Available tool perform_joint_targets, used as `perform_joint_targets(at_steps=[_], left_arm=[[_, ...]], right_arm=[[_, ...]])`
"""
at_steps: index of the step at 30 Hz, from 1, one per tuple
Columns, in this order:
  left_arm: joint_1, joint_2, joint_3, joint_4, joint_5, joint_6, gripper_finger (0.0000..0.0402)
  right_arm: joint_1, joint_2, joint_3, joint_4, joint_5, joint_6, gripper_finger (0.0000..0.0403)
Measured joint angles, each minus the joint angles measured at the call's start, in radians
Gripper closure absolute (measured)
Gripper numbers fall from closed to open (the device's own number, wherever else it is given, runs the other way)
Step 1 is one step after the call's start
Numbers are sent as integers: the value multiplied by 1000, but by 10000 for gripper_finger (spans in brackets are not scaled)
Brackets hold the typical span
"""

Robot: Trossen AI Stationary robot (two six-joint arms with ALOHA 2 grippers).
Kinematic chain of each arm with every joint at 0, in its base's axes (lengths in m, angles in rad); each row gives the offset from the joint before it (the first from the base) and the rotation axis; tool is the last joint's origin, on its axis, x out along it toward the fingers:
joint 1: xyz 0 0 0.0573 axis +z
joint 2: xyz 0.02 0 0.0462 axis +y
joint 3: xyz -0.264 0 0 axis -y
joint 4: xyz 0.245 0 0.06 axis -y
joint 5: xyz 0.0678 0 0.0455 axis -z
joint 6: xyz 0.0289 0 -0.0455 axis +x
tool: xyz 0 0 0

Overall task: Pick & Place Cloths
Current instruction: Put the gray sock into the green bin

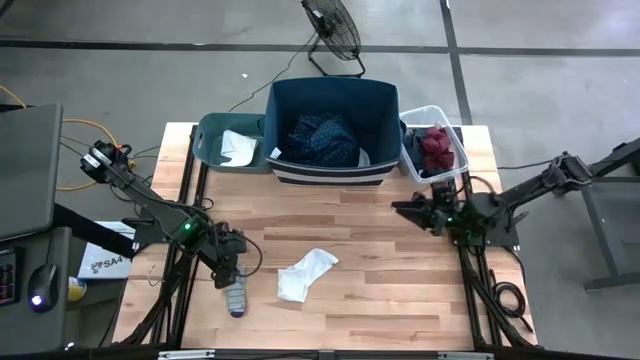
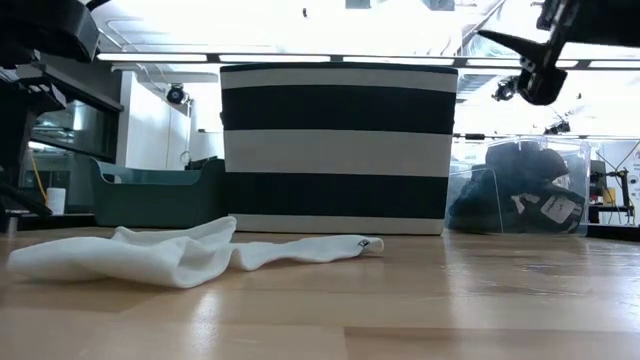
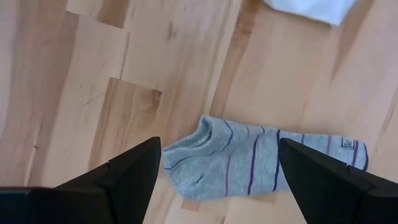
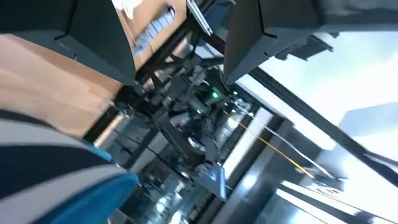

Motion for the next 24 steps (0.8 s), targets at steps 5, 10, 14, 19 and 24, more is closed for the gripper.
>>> perform_joint_targets(at_steps=[5,10,14,19,24], left_arm=[[0,0,0,0,-42,-48,82],[0,0,0,0,-48,-48,82],[0,0,0,0,-57,-47,82],[0,0,0,0,-84,-46,82],[0,0,0,0,-95,-46,82]], right_arm=[[-27,-232,-56,-185,-66,-45,166],[-52,-422,-56,-466,-149,-69,166],[-79,-534,-56,-659,-186,-115,166],[-125,-609,-57,-751,-244,-174,166],[-187,-613,-108,-680,-312,-236,166]])
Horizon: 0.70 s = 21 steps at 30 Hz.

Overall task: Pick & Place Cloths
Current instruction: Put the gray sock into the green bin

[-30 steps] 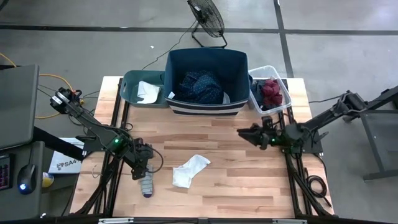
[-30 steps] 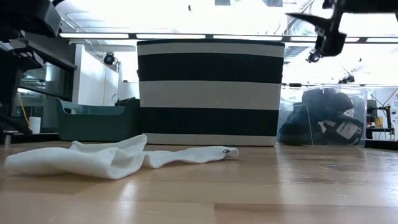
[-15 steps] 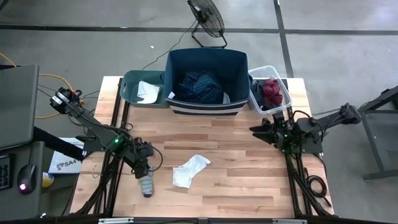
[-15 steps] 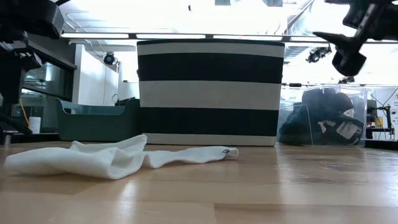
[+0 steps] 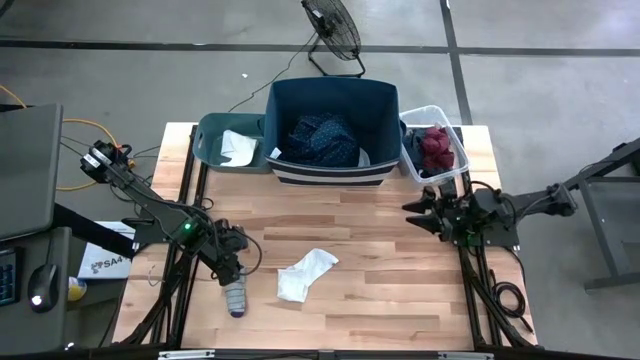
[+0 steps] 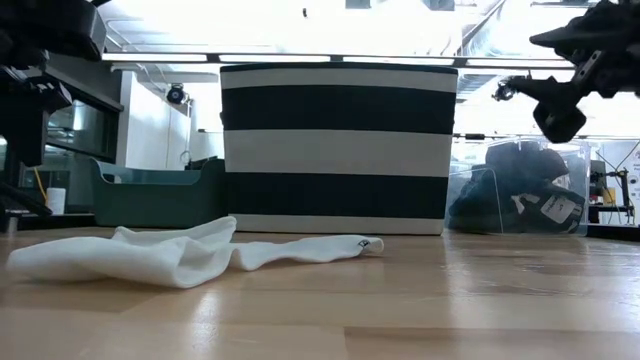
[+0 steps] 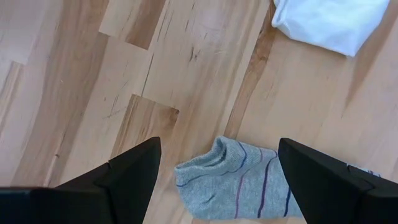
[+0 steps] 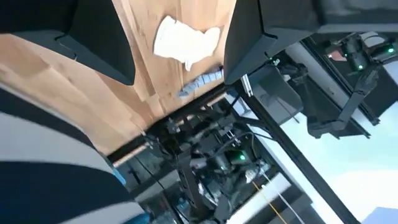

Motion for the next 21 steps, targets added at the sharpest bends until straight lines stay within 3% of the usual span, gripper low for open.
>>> perform_joint_targets(at_steps=[3,14,21], left_arm=[[0,0,0,0,0,0,82],[0,69,0,1,16,6,82],[0,164,-1,87,187,4,82]], right_arm=[[-45,0,-52,95,-45,-18,166],[-171,7,-54,24,-138,-121,166],[-174,7,-55,21,-138,-126,166]])
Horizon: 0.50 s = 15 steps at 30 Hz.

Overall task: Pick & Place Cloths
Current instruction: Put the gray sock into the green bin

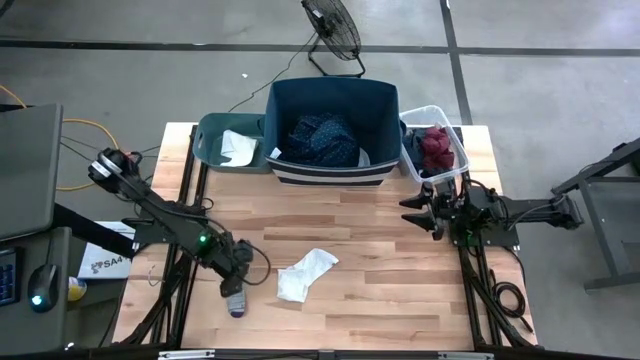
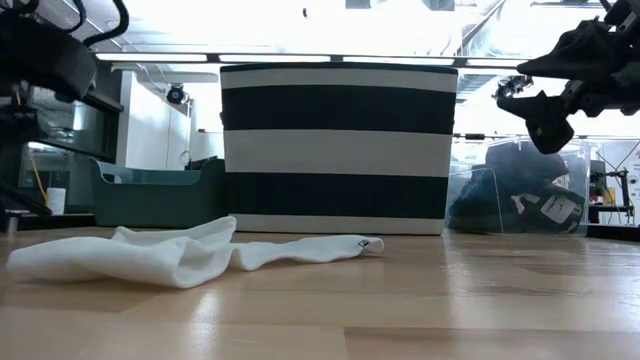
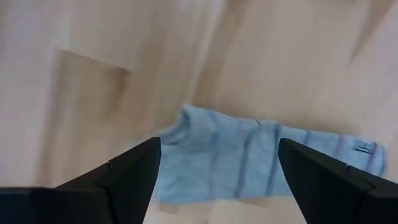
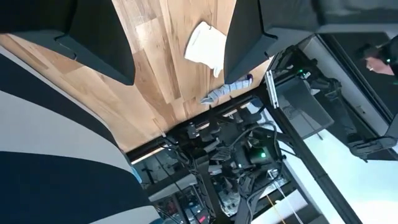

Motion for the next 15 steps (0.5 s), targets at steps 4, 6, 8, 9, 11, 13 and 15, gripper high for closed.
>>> perform_joint_targets(at_steps=[4,6,8,9,11,13,15], left_arm=[[0,63,0,34,76,-27,82],[0,91,0,41,85,-12,82],[0,119,0,40,107,30,82],[0,132,0,40,110,51,82],[0,155,0,38,112,83,82],[0,178,4,34,113,102,83],[0,203,6,31,109,110,89]], right_arm=[[0,0,0,0,0,0,166],[0,0,0,0,0,0,166],[0,0,0,0,0,0,166],[0,0,0,0,0,0,166],[0,0,0,0,0,0,166],[0,0,0,0,0,0,166],[0,0,0,0,0,0,166]])
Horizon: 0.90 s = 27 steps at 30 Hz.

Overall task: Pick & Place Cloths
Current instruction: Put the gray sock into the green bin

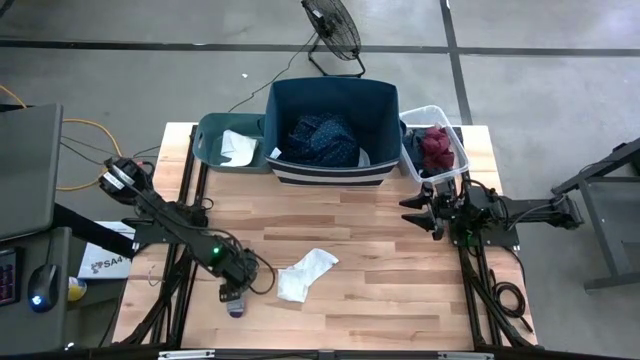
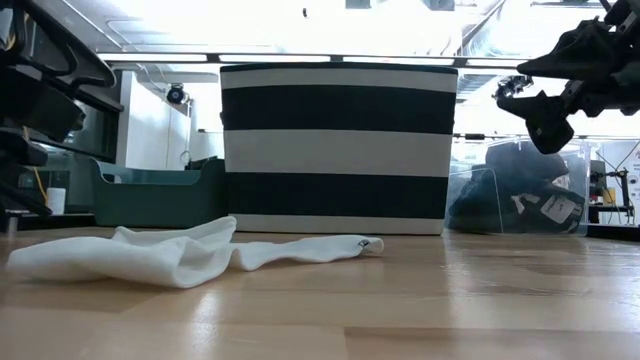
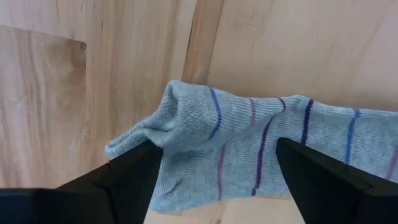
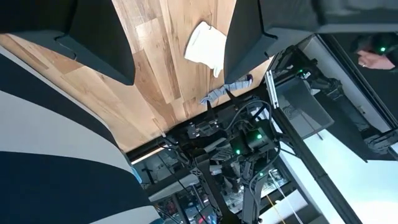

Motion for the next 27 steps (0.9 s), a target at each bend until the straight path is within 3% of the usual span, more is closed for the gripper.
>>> perform_joint_targets(at_steps=[4,8,16,20,27], left_arm=[[0,41,0,-15,-17,-1,126],[0,59,0,-22,-45,-9,188],[0,56,9,-16,-54,-60,379],[12,31,50,-46,-63,-60,390],[124,-24,223,-382,-153,11,398]], right_arm=[[0,0,0,0,0,0,166],[0,0,0,0,0,0,166],[0,0,0,0,0,0,166],[0,0,-1,0,0,0,166],[0,0,-1,0,0,0,166]])
